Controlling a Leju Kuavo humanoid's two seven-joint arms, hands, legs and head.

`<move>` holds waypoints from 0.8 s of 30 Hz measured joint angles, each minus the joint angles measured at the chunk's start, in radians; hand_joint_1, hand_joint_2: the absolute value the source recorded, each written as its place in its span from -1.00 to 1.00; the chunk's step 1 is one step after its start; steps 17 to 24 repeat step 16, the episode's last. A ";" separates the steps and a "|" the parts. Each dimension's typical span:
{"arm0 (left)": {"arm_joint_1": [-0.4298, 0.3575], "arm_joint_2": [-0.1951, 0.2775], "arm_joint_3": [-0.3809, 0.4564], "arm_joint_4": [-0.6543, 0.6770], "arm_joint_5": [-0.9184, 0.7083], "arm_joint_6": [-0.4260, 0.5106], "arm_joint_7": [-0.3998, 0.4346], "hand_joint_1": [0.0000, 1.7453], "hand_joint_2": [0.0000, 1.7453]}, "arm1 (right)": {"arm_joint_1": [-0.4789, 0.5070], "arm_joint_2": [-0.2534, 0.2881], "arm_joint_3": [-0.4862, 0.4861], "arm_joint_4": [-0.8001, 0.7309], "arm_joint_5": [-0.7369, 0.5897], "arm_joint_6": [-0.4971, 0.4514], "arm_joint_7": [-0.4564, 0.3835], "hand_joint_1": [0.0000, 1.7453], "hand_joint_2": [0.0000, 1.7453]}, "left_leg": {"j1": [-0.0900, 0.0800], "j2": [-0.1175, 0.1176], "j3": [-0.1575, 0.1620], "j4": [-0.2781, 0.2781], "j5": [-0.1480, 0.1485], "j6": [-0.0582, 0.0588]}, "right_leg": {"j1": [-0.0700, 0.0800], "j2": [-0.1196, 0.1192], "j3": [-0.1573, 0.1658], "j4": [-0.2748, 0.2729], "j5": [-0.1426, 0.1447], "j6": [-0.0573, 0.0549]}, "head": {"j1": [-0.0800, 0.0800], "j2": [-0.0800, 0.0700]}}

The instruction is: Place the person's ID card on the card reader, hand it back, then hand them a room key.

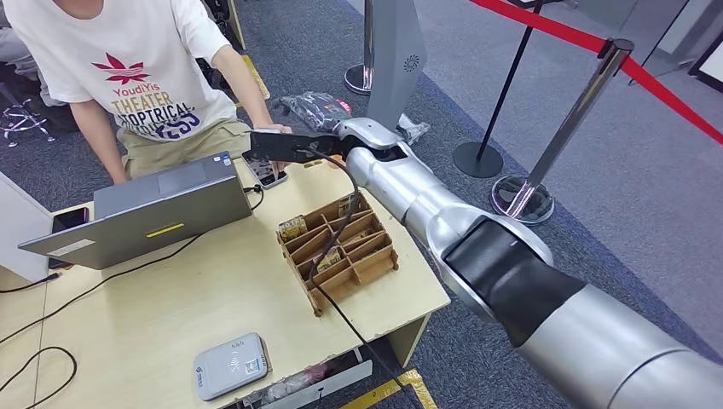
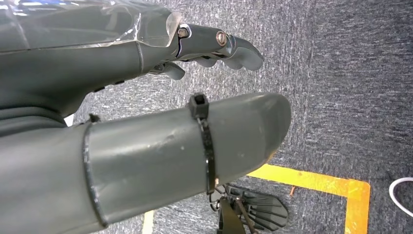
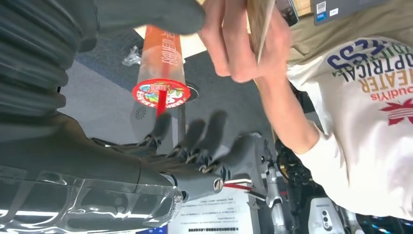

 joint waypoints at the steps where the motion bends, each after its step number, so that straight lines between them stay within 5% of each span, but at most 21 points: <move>1: 0.000 0.000 0.000 0.000 0.000 0.000 0.000 -1.00 -1.00 | 0.006 0.000 -0.002 -0.006 -0.004 -0.007 -0.005 -1.00 1.00 | 0.000 0.000 0.000 0.000 0.000 0.000 | 0.000 0.000 0.000 0.000 0.000 0.000 | 0.000 0.000; 7: 0.001 -0.001 -0.001 0.000 0.004 0.002 -0.006 -1.00 -1.00 | 0.087 -0.001 -0.036 -0.094 -0.057 -0.067 -0.058 -1.00 1.00 | 0.000 0.000 0.000 0.000 0.000 0.000 | 0.000 0.000 0.000 0.000 0.000 0.000 | 0.000 0.000; 16: 0.007 -0.001 -0.001 0.000 0.014 0.010 -0.014 -1.00 -1.00 | 0.347 -0.002 -0.126 -0.380 -0.220 -0.140 -0.179 -1.00 1.00 | 0.001 -0.001 0.000 0.000 0.000 0.000 | 0.000 -0.001 0.000 0.000 0.000 0.000 | 0.000 0.000; 24: 0.007 -0.001 -0.001 0.000 0.014 0.010 -0.014 -1.00 -1.00 | 0.347 -0.002 -0.126 -0.380 -0.220 -0.140 -0.179 -1.00 1.00 | 0.001 -0.001 0.000 0.000 0.000 0.000 | 0.000 -0.001 0.000 0.000 0.000 0.000 | 0.000 0.000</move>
